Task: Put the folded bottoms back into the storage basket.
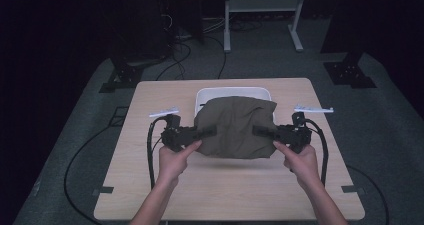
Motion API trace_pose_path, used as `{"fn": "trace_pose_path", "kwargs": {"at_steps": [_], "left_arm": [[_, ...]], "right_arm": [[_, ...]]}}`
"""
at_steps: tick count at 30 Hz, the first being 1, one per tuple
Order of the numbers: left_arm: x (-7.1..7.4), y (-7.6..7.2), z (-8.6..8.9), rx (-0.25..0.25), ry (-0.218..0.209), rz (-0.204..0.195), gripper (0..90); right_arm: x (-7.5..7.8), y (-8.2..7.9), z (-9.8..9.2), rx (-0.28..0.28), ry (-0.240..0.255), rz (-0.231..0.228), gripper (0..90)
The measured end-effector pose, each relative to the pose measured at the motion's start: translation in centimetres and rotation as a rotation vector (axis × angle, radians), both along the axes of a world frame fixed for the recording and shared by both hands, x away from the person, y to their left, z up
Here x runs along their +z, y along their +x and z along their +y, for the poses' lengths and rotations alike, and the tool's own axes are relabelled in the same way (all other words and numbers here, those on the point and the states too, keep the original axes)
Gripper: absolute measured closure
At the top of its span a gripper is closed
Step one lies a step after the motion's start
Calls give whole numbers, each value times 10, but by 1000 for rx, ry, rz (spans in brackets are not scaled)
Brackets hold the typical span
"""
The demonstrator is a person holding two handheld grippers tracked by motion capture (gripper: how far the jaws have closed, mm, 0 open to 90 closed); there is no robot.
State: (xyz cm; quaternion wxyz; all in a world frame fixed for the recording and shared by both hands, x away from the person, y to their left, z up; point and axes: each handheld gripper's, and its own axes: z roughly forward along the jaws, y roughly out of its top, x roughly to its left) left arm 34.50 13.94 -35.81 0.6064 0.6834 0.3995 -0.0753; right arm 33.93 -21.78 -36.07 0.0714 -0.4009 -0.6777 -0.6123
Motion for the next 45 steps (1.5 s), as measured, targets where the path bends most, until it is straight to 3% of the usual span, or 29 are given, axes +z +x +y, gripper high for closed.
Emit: {"fn": "trace_pose_path", "kwargs": {"at_steps": [13, 26, 35, 45], "left_arm": [[17, 18, -4, 7, 3, -12, 620], [30, 45, -6, 38, -2, 3, 620], [28, 63, -5, 64, -35, 21, 620], [25, 79, -6, 104, -14, 35, 620]], "right_arm": [[14, 12, -2, -29, 13, -15, 655], [30, 36, -3, -47, 9, -32, 654], [37, 55, -2, -66, 0, -40, 654], [32, 76, 3, -81, -16, -19, 655]]}}
